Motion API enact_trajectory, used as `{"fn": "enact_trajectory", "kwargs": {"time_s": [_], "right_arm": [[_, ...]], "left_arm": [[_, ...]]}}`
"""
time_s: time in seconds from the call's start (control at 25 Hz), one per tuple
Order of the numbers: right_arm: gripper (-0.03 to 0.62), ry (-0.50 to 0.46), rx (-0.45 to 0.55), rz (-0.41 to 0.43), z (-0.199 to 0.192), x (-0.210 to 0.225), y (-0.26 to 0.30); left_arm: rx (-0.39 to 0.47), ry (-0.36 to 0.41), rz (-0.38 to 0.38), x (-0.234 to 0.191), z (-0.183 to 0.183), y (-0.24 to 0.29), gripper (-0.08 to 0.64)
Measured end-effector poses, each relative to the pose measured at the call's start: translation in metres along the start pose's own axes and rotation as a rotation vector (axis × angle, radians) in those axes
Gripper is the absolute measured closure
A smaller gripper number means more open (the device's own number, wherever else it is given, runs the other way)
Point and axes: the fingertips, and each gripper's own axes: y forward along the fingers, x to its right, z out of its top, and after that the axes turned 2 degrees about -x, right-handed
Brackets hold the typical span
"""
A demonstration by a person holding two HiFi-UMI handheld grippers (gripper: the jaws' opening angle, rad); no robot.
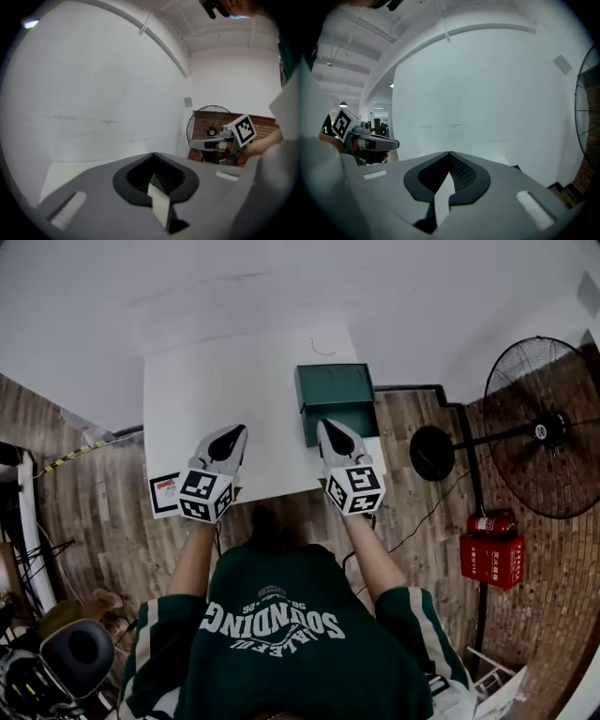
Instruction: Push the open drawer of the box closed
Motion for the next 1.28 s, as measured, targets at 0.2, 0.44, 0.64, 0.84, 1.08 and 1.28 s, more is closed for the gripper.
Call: {"fn": "enact_trajectory", "kwargs": {"time_s": [0.2,0.44,0.64,0.84,1.08,1.28], "right_arm": [[0.591,0.0,-0.006,-0.03,0.004,0.016,0.022],[0.591,0.012,0.017,-0.042,0.014,0.049,0.024],[0.592,-0.011,0.042,-0.033,0.029,0.075,0.024],[0.592,0.019,0.025,-0.067,0.015,0.091,0.02],[0.592,0.071,-0.059,-0.098,-0.044,0.111,0.007],[0.592,0.134,-0.131,-0.128,-0.095,0.121,-0.013]], "left_arm": [[-0.006,-0.001,-0.055,-0.01,0.01,0.037,0.508],[0.014,-0.009,-0.067,-0.002,0.021,0.072,0.508],[0.015,-0.009,-0.081,0.013,0.031,0.097,0.508],[-0.022,-0.012,-0.096,0.02,0.022,0.107,0.508],[-0.094,-0.044,-0.108,0.029,-0.011,0.119,0.508],[-0.156,-0.069,-0.125,0.041,-0.041,0.126,0.508]]}}
